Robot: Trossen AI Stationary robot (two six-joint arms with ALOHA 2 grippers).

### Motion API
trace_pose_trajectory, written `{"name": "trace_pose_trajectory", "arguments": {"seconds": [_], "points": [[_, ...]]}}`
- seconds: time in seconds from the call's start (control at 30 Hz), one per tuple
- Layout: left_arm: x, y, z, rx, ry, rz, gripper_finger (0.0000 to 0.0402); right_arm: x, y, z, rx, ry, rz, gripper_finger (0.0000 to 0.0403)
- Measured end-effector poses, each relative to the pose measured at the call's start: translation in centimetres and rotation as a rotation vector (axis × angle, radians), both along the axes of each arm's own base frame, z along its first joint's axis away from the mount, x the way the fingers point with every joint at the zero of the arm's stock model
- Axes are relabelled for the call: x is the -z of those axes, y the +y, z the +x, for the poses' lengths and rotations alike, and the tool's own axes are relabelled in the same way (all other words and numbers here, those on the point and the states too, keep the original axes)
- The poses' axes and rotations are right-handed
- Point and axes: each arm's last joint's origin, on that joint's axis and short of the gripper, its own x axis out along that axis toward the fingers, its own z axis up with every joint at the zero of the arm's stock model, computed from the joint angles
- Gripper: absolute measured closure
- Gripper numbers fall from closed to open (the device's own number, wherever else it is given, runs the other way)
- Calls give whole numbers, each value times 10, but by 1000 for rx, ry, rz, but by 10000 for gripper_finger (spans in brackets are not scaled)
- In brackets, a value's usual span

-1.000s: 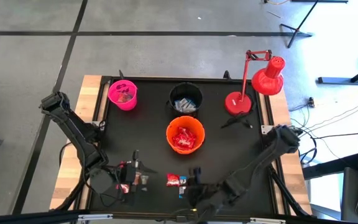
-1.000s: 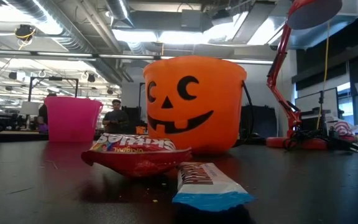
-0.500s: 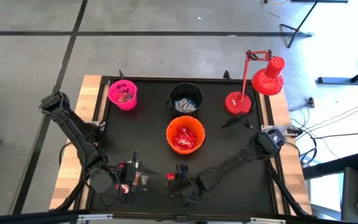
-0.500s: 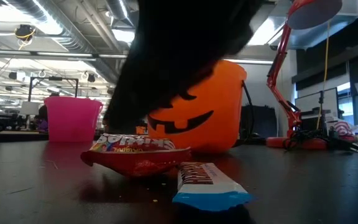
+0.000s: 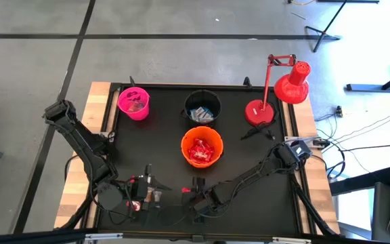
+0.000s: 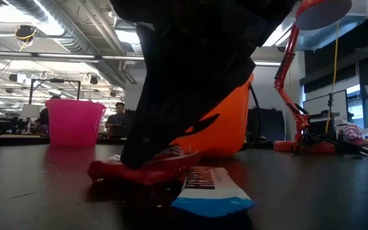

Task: Sort candy
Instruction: Put the red candy into the orange bucket

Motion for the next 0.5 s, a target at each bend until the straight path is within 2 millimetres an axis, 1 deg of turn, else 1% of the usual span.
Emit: {"name": "trace_pose_trajectory", "arguments": {"seconds": [0.07, 0.1, 0.13, 0.23, 0.3, 0.4, 0.5], "points": [[0, 0, 0, 0, 0, 0, 215, 0, 0, 0, -5, 5, 9, 369], [0, 0, 0, 0, 0, 0, 215, 0, 0, 0, -9, 8, 14, 385], [0, 0, 0, 0, 0, 0, 215, 0, 0, 0, -11, 10, 18, 393], [1, 0, 0, 4, 6, 5, 215, -1, 1, -1, -2, 7, 17, 391], [1, 0, 0, 13, 13, 7, 215, -3, 3, -2, 0, 3, 9, 398], [2, 0, 0, 14, 17, 11, 215, -16, 8, -5, -2, -1, -41, 399], [2, 0, 0, 13, 18, 11, 215, -39, 15, -6, -5, -20, -70, 401]]}}
